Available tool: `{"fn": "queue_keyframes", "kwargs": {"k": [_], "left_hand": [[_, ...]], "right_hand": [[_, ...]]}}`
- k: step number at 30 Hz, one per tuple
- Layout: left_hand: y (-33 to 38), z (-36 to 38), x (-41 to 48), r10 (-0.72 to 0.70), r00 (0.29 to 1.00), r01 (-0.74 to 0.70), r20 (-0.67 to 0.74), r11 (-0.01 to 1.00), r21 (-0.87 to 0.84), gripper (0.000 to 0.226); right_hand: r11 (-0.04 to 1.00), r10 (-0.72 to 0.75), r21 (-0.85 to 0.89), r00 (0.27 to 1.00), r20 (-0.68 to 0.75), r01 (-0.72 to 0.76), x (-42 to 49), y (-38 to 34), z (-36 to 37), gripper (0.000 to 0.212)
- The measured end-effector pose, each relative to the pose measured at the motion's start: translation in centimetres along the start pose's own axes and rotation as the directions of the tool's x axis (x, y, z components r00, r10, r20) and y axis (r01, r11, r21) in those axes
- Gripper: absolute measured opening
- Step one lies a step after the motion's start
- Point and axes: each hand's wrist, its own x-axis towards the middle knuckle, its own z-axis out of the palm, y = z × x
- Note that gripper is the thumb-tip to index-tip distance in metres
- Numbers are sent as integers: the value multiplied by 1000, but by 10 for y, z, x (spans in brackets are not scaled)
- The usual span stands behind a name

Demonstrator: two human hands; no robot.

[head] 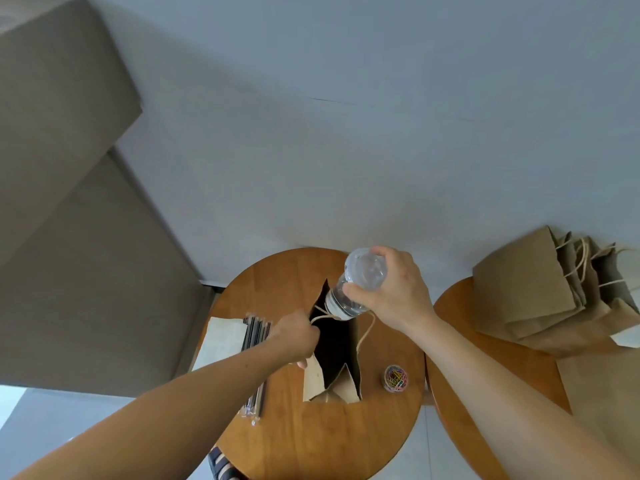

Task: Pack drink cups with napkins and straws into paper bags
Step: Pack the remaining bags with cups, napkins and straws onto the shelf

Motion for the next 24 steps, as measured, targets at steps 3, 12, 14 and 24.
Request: {"fn": "queue_keyframes", "kwargs": {"k": [3, 12, 14, 24], "left_hand": [[-2, -7, 1, -67, 997, 62, -28, 985, -162, 28], [-7, -7, -7, -26, 1000, 24, -7, 981, -195, 27], [-9, -6, -5, 0, 1000, -1, -1, 984, -179, 29], [-28, -7, 6, 68, 997, -75, -47, 985, -156, 12]], "right_hand": [[985, -141, -86, 986, 91, 149, -6, 7, -7, 86], [865, -254, -263, 825, 505, 428, -16, 13, 31, 94], [829, -230, -325, 808, 543, 455, -16, 15, 50, 95], [858, 155, -484, 813, 562, 171, -5, 49, 118, 96]]}}
